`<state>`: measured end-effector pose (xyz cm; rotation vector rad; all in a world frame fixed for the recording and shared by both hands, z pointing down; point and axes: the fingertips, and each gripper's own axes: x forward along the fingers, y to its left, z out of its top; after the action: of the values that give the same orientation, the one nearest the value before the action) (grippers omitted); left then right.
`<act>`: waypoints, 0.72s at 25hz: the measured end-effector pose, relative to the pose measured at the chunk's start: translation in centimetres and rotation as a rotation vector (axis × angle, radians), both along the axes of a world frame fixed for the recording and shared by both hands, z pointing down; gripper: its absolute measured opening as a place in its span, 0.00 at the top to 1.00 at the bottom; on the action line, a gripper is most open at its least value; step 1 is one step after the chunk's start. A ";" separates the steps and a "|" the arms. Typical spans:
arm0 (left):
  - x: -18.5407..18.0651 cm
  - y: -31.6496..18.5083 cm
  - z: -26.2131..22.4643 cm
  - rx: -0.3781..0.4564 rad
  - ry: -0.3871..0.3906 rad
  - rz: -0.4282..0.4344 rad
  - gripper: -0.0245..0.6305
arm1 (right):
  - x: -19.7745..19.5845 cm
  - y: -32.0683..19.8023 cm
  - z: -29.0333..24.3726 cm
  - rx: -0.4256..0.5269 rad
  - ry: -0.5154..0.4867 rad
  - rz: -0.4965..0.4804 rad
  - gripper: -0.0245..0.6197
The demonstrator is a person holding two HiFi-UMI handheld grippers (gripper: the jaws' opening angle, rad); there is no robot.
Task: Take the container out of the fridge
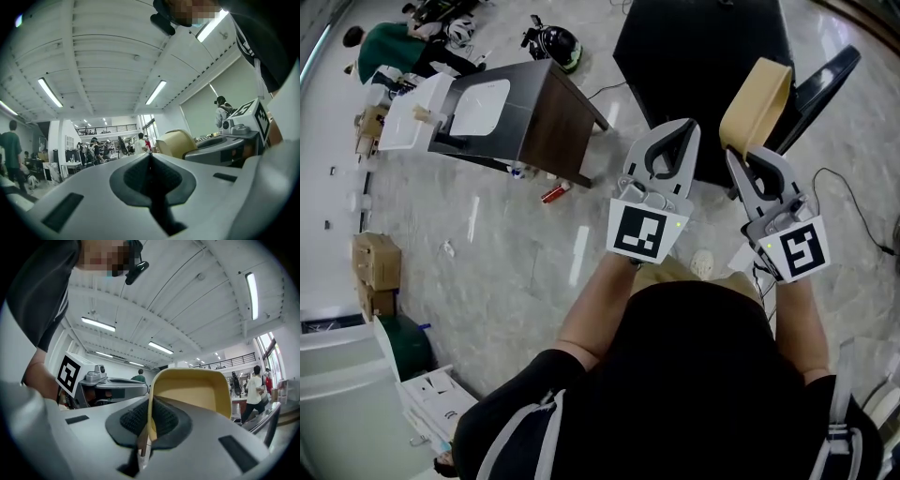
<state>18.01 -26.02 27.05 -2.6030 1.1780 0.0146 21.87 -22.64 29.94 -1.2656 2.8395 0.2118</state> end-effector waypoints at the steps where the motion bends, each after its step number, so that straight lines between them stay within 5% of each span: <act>1: 0.1 0.1 -0.2 -0.002 0.007 -0.003 0.93 | 0.2 0.2 -0.2 0.002 -0.004 0.000 0.90; 18: 1.2 0.9 0.2 0.010 0.006 0.011 0.93 | 1.9 0.3 -0.4 0.046 -0.003 0.072 0.90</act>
<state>19.25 -25.10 27.21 -2.6018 1.1631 0.0306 23.77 -22.31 29.52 -1.3587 2.7724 0.2756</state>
